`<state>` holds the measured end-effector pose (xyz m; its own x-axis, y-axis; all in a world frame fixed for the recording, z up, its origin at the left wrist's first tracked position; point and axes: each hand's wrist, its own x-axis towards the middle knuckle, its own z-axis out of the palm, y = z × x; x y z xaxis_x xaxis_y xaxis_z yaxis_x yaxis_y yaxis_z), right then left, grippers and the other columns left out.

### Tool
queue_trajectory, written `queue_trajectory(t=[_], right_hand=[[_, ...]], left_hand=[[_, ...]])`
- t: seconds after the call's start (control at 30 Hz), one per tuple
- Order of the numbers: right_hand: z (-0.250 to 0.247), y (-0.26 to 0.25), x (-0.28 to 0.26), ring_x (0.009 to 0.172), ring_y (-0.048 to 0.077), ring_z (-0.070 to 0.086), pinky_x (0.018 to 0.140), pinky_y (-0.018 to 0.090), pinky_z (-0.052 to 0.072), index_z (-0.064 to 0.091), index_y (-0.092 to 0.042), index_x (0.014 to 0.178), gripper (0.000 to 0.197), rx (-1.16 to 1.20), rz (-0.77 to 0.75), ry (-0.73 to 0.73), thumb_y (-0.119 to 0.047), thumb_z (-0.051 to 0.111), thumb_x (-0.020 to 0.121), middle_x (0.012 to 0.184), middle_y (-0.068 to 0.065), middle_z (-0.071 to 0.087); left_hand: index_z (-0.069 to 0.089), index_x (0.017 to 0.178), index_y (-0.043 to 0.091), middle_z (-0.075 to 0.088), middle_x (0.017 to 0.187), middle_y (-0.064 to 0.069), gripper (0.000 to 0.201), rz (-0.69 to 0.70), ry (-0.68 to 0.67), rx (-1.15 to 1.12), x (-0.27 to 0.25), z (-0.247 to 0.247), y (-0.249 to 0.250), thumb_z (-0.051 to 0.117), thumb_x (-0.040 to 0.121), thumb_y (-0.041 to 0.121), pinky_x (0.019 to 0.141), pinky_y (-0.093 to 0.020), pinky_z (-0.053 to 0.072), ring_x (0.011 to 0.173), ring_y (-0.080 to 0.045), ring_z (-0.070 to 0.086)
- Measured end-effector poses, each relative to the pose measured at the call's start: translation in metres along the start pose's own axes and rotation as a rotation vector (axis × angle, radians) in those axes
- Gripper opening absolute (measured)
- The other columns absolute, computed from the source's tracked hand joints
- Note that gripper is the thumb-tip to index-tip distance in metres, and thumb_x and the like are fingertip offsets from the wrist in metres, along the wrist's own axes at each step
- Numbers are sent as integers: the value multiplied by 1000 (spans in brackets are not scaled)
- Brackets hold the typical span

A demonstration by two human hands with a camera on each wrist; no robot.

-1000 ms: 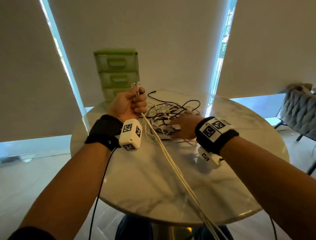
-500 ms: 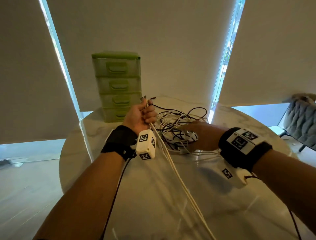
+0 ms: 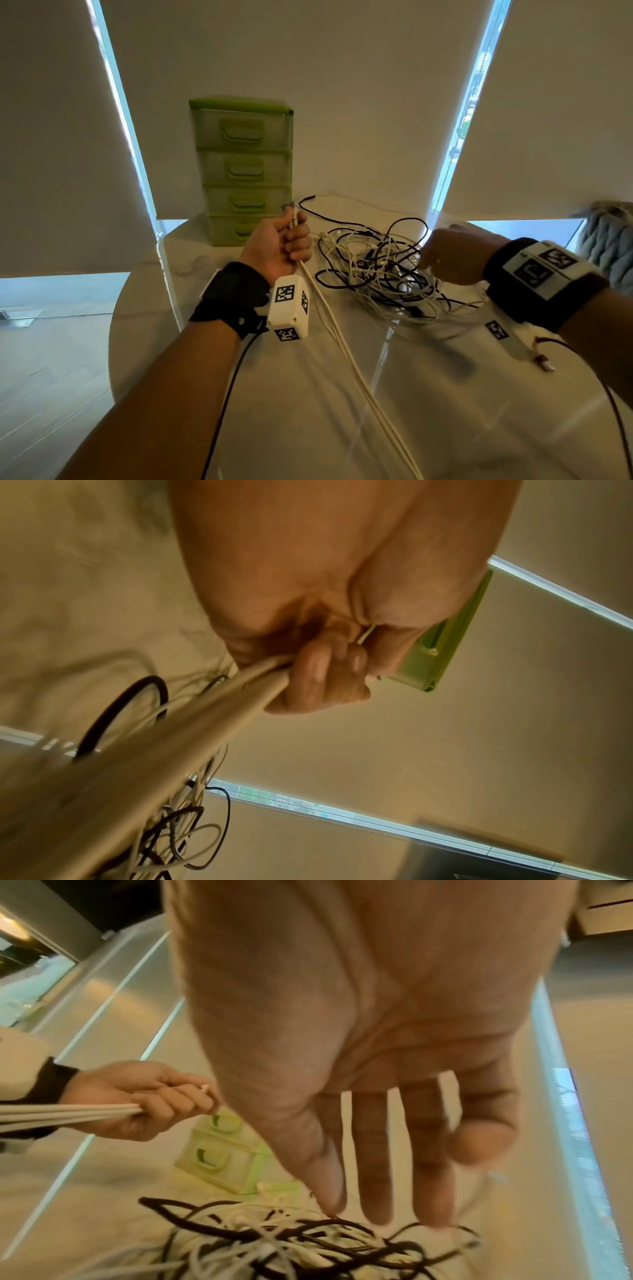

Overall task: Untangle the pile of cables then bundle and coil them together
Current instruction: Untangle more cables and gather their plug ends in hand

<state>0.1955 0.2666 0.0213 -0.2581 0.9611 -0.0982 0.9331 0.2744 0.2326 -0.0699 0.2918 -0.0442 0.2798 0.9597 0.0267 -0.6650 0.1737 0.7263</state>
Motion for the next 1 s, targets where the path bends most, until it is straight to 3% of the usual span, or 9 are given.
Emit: queue_trajectory(t=[0.1,0.2,0.27,0.33,0.4,0.7,0.8,0.9,1.0], right_hand=[[5,-32,16,89,19,63,81,31,53,67,-24,109,28,11,-28,184,-34,46,95,103,-1,68],[20,-62,32,114,22,56,97,38,48,54,-27,130,46,111,-145,-76,-52,50,92,127,-1,58],[25,-71,37,111,21,54,92,34,47,55,-24,126,44,117,-170,-182,-47,59,89,125,-2,55],[26,-71,36,96,17,55,79,27,44,61,-19,115,27,129,-208,-152,-31,61,90,109,-2,57],[28,-67,30,92,15,54,77,25,42,66,-19,110,21,144,-255,-129,-19,59,90,102,-3,59],[34,-50,-10,93,3,43,82,18,35,65,-31,119,32,206,-336,-153,-31,66,88,102,-16,44],[30,-47,-10,87,0,49,79,17,36,68,-32,112,25,313,-291,-151,-34,65,88,99,-19,52],[23,-46,-7,92,7,55,80,20,42,69,-29,106,19,298,-272,-146,-33,65,88,103,-12,61],[10,-55,2,91,12,54,79,25,42,62,-28,93,6,249,-240,-137,-31,62,88,97,-10,58]], left_hand=[[47,77,15,26,51,6,36,-21,31,11,1,-1,-1,34,100,39,35,-19,21,37,-7,24],[48,74,15,25,50,6,38,-53,50,22,0,-2,-2,38,98,44,35,-20,20,37,-7,23],[48,74,15,24,51,6,38,-61,54,43,-1,-4,-3,41,97,45,35,-20,19,37,-7,22],[47,73,16,24,50,6,37,-68,48,63,0,-6,-2,43,96,44,35,-20,20,37,-7,22],[47,73,16,25,50,7,36,-73,36,80,2,-8,-2,44,96,44,34,-20,21,37,-7,23],[46,71,18,25,47,7,33,-88,46,157,4,-8,-6,46,96,40,35,-19,19,36,-6,21],[45,70,17,25,46,7,35,-86,65,128,4,-9,-1,44,97,40,33,-19,19,35,-6,22],[43,68,17,25,42,7,37,-72,160,76,5,-17,8,42,98,38,30,-17,18,31,-6,21],[42,66,17,25,39,7,36,-61,289,67,6,-30,12,45,97,34,29,-15,16,29,-7,20]])
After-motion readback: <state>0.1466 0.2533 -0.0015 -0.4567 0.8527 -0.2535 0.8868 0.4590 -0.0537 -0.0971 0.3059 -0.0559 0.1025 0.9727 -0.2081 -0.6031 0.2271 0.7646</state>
